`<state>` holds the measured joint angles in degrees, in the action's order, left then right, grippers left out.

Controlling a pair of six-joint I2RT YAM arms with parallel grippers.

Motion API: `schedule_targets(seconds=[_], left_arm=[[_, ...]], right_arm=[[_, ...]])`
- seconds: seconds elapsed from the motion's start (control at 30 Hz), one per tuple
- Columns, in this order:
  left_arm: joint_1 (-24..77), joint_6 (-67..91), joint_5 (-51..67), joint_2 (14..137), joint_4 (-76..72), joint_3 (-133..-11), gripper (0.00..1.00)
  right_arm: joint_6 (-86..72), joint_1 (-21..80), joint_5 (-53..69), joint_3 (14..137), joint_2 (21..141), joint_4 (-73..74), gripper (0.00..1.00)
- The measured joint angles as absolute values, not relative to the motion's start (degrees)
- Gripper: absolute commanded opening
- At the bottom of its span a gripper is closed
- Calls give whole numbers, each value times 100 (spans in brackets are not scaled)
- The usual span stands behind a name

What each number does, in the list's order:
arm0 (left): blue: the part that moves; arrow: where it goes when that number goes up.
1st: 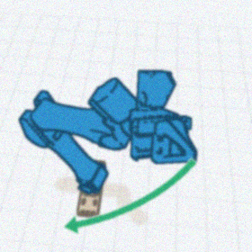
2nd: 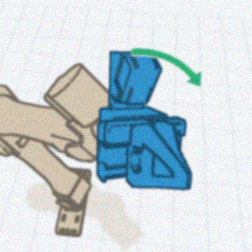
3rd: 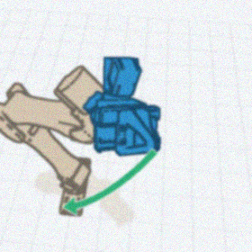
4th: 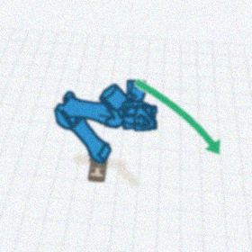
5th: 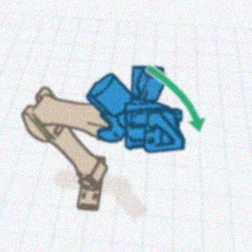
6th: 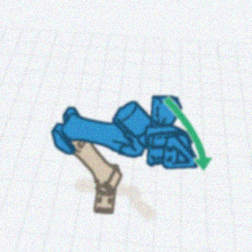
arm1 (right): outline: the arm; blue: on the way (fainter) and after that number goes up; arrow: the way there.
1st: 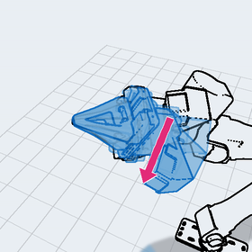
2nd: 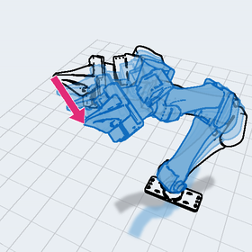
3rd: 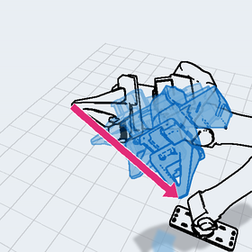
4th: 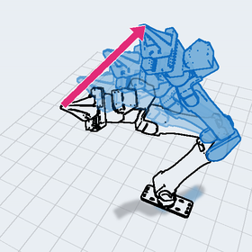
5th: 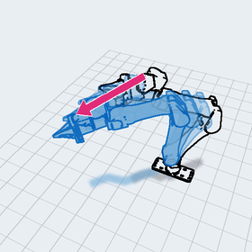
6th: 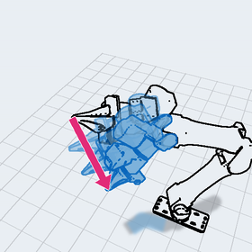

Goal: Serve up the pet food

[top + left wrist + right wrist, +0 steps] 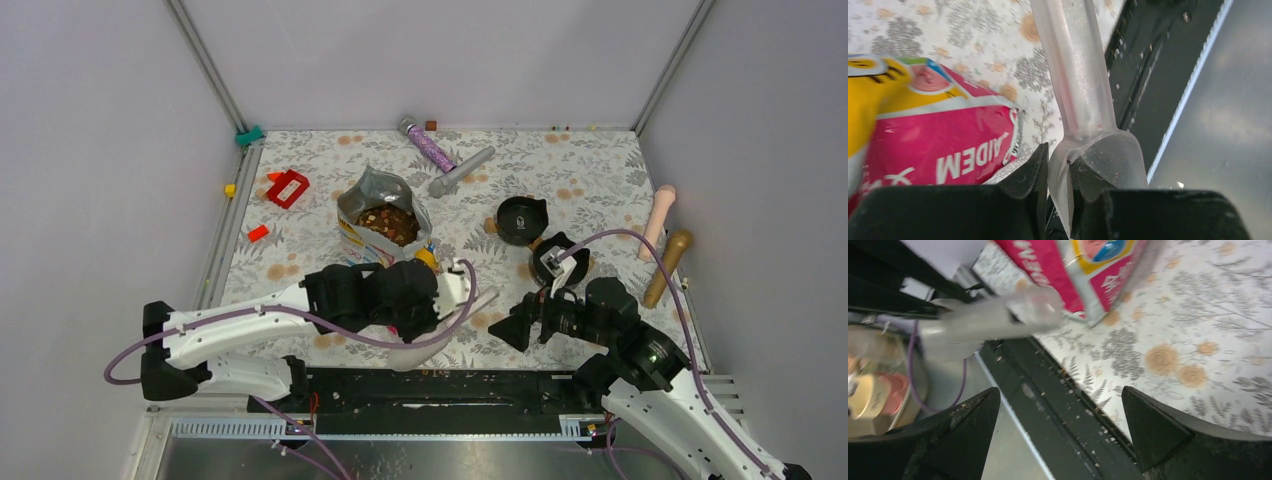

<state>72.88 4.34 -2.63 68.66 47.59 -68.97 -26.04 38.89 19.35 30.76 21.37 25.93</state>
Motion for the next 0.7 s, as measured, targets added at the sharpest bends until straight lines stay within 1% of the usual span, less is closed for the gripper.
schedule_targets(seconds=[0.17,0.33,0.53,0.7], left_arm=[[7513,-21,134,6875,5074,-6639,0],[7520,-349,602,6862,5194,-6608,0],[7522,-615,1181,6794,5356,-6707,0],[7522,-690,1326,6818,5406,-6910,0]], right_arm=[[-2591,3889,2845,3280,1828,2781,100],[-2705,3889,3118,3330,1599,2803,99],[-3063,3889,3157,3288,1911,2694,99],[-3765,3889,3540,2906,2425,1772,99]])
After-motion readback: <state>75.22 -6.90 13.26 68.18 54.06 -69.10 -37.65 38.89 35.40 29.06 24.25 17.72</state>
